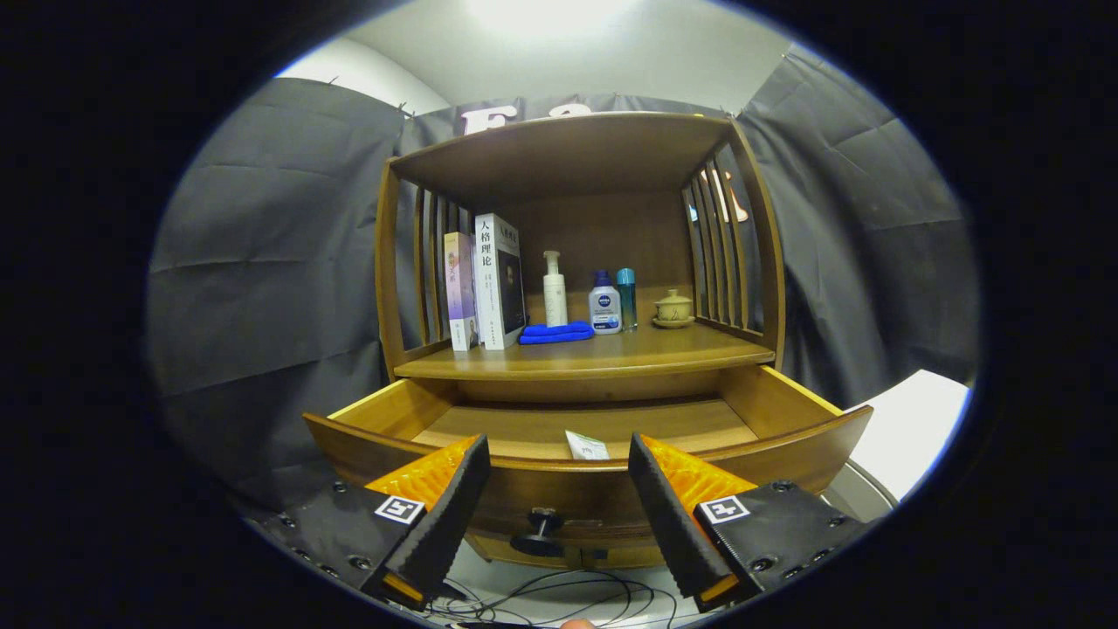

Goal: Pull open the drawer, take out the items inside it, and place them on the countertop above the cabinet.

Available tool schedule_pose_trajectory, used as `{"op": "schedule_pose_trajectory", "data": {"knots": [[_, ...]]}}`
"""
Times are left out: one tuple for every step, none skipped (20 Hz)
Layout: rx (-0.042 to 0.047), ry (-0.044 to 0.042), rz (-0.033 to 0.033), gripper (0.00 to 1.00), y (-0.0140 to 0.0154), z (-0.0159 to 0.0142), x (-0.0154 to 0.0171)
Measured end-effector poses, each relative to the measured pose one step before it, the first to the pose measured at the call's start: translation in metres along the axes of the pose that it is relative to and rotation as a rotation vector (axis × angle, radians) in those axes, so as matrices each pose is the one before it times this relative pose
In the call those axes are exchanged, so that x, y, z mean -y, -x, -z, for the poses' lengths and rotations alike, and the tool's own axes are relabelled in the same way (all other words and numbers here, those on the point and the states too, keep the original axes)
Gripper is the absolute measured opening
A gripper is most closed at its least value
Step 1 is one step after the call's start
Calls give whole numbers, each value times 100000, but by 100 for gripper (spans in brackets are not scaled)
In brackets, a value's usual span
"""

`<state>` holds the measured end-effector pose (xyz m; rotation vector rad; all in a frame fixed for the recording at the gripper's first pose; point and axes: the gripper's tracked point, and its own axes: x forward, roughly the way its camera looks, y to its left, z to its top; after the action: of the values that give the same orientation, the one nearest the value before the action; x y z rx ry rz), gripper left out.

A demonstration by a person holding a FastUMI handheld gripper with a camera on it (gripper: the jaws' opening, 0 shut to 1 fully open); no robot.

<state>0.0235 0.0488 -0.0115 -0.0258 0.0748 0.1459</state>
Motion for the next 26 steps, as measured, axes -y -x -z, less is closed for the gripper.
{"op": "schedule_pose_trajectory", "data": {"knots": [[-436, -261, 5, 98, -597, -535, 212], [-216, -198, 282, 98, -575, -459, 258], [-777, -158, 115, 98, -680, -390, 224], [-978, -507, -349, 98, -837, -244, 84], [-1480, -1078, -743, 98, -777, -281, 59], [-2648, -1552, -932, 98, -768, -27, -13], [-1808, -2292, -1076, 99, -608, -120, -7], [-1296, -2339, -906, 99, -792, -428, -35], [-1531, -2075, -545, 98, -647, -225, 57], [-1584, -1362, -377, 98, -563, -17, 119], [-1930, -397, -40, 97, -634, -34, 59], [-1975, 161, 38, 98, -663, 105, 212], [-1971, 373, 486, 98, -638, 50, 171], [-3082, 573, 435, 98, -671, 228, 70], [-3137, 600, -346, 98, -726, 216, -90], [-3130, -315, -659, 98, -663, 258, -118], [-3648, -1043, -842, 98, -636, 271, -88], [-4298, -822, -462, 98, -731, 539, 24], [-4932, -77, 228, 98, -710, 655, 252], [-4818, 1113, 551, 98, -721, 581, 536], [-4530, 1235, 965, 98, -582, 560, 475], [-4115, 152, 523, 98, -370, 407, 371], [-3673, 96, -36, 98, -400, 450, 294], [-3831, -99, 66, 98, -304, 377, 316], [-4137, 26, 501, 98, -340, 503, 328], [-3252, 2643, 2480, 98, -207, 157, 677]]}}
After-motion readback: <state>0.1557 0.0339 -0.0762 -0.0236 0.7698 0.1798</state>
